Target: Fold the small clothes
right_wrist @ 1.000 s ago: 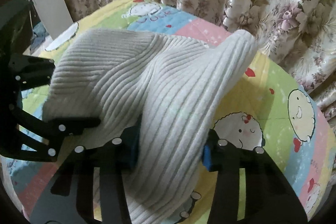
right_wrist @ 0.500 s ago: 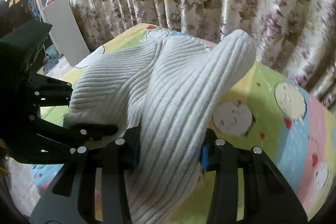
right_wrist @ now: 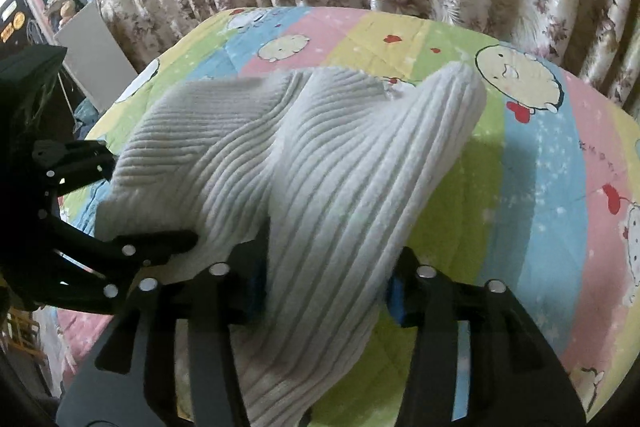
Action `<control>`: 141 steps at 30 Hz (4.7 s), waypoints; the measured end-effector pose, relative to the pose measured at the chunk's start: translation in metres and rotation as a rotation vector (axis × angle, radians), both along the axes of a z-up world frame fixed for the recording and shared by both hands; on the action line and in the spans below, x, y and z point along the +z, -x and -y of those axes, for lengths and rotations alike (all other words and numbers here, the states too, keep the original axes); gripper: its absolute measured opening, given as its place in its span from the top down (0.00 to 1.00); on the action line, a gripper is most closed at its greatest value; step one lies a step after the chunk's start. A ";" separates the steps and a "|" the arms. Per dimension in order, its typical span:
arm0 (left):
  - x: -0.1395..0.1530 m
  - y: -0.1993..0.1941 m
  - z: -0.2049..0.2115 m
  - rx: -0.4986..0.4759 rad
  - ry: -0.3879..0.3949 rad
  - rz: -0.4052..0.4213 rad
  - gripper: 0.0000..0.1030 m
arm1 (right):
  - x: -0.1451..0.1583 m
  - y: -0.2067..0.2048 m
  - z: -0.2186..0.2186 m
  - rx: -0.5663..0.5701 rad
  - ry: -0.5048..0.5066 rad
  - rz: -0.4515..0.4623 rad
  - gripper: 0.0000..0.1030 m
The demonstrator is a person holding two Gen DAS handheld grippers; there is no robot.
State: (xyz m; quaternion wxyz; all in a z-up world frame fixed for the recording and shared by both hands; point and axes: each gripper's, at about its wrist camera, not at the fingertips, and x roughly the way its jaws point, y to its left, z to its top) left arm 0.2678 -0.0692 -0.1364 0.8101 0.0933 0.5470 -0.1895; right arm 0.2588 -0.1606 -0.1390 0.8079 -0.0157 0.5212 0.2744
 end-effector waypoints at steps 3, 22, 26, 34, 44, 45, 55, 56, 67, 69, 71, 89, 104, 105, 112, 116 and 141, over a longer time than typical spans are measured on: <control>-0.002 -0.004 -0.011 0.009 0.045 -0.030 0.20 | -0.001 -0.001 0.006 -0.018 -0.006 0.018 0.29; 0.013 0.009 -0.037 0.073 -0.129 0.170 0.08 | 0.006 -0.013 0.040 -0.234 0.221 0.114 0.13; 0.005 0.003 -0.054 0.089 -0.086 0.161 0.03 | -0.006 -0.020 0.036 -0.211 0.302 0.132 0.13; 0.014 0.006 -0.055 0.091 -0.052 0.169 0.02 | 0.009 -0.013 0.038 -0.216 0.253 0.158 0.19; 0.043 0.059 -0.073 0.193 0.014 0.170 0.02 | 0.072 0.078 0.035 -0.268 0.091 0.225 0.03; 0.044 0.068 -0.075 0.209 0.024 0.163 0.02 | 0.073 0.087 0.034 -0.271 0.085 0.222 0.03; 0.056 0.140 -0.075 0.298 -0.075 0.253 0.02 | 0.071 0.175 0.019 -0.346 0.104 0.243 0.03; 0.058 0.145 -0.078 0.313 -0.070 0.257 0.02 | 0.072 0.184 0.018 -0.353 0.092 0.241 0.03; 0.084 0.192 -0.090 0.389 0.045 0.232 0.02 | 0.103 0.229 0.020 -0.443 0.067 0.245 0.03; 0.090 0.199 -0.090 0.391 0.034 0.245 0.02 | 0.107 0.231 0.022 -0.449 0.064 0.249 0.03; 0.098 0.207 -0.086 0.393 -0.003 0.278 0.02 | 0.116 0.238 0.024 -0.463 0.058 0.267 0.03; 0.138 0.245 -0.066 0.300 -0.087 0.383 0.02 | 0.165 0.268 0.035 -0.524 0.064 0.331 0.03; 0.149 0.242 -0.079 0.301 -0.067 0.438 0.02 | 0.173 0.266 0.041 -0.538 0.064 0.350 0.03; 0.150 0.241 -0.079 0.303 -0.069 0.443 0.02 | 0.174 0.265 0.040 -0.538 0.066 0.355 0.03; 0.150 0.238 -0.078 0.305 -0.076 0.452 0.02 | 0.177 0.264 0.038 -0.538 0.079 0.364 0.03; 0.150 0.237 -0.079 0.304 -0.069 0.452 0.02 | 0.180 0.263 0.037 -0.535 0.079 0.369 0.03; 0.154 0.233 -0.087 0.350 -0.040 0.470 0.02 | 0.187 0.262 0.037 -0.546 0.129 0.406 0.03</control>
